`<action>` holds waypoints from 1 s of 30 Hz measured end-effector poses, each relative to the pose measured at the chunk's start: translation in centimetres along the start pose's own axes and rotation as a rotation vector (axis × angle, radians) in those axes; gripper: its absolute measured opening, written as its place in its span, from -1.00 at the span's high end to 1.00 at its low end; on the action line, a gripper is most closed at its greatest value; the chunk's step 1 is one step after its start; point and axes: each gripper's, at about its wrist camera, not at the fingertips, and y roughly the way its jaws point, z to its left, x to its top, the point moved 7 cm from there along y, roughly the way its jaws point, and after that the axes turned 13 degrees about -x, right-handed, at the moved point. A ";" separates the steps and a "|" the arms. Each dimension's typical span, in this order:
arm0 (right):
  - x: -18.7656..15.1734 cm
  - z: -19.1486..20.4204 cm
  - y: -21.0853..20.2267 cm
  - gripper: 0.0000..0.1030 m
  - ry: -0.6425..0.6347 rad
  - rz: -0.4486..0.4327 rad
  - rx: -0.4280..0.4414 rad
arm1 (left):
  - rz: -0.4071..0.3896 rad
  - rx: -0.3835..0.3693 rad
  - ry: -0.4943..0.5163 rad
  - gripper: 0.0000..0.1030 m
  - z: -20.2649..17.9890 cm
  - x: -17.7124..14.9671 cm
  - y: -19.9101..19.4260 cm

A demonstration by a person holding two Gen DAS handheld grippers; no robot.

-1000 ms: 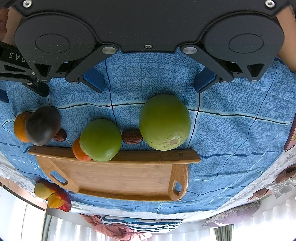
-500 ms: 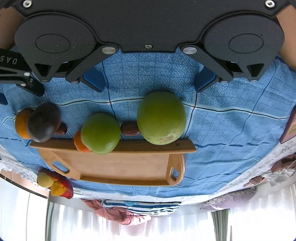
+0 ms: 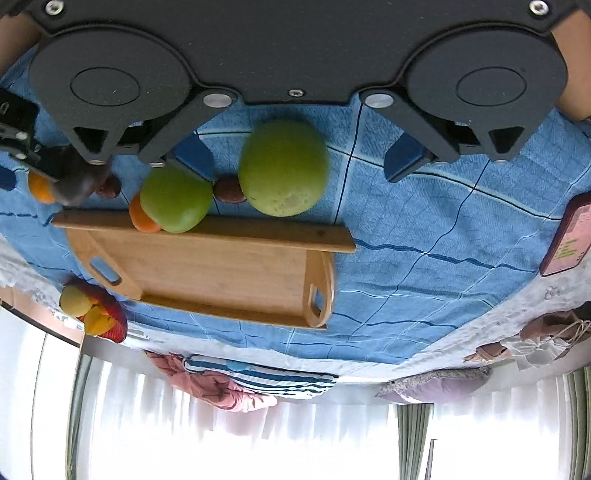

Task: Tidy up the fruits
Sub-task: 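Grasp the large green apple with the left tool while the right tool grasps the dark fruit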

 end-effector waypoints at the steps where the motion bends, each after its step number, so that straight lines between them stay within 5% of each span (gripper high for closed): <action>1: 0.0 0.4 0.0 -0.63 -0.012 -0.002 0.008 | 0.001 -0.009 -0.002 -0.80 0.1 0.1 0.0; 9: -0.4 4.0 0.1 -0.48 -0.097 -0.004 0.030 | 0.025 -0.050 -0.001 -0.17 0.0 -0.4 0.4; 24: -0.1 4.7 2.3 -0.43 -0.153 -0.020 -0.015 | 0.073 -0.070 -0.022 -0.07 0.0 -0.8 2.3; 26: -0.2 4.9 2.6 -0.23 -0.170 -0.028 -0.026 | 0.068 -0.062 -0.015 -0.07 0.0 -0.8 2.3; 30: 0.0 5.1 2.9 -0.18 -0.164 -0.036 -0.025 | 0.071 -0.060 -0.032 -0.07 0.0 -0.5 2.2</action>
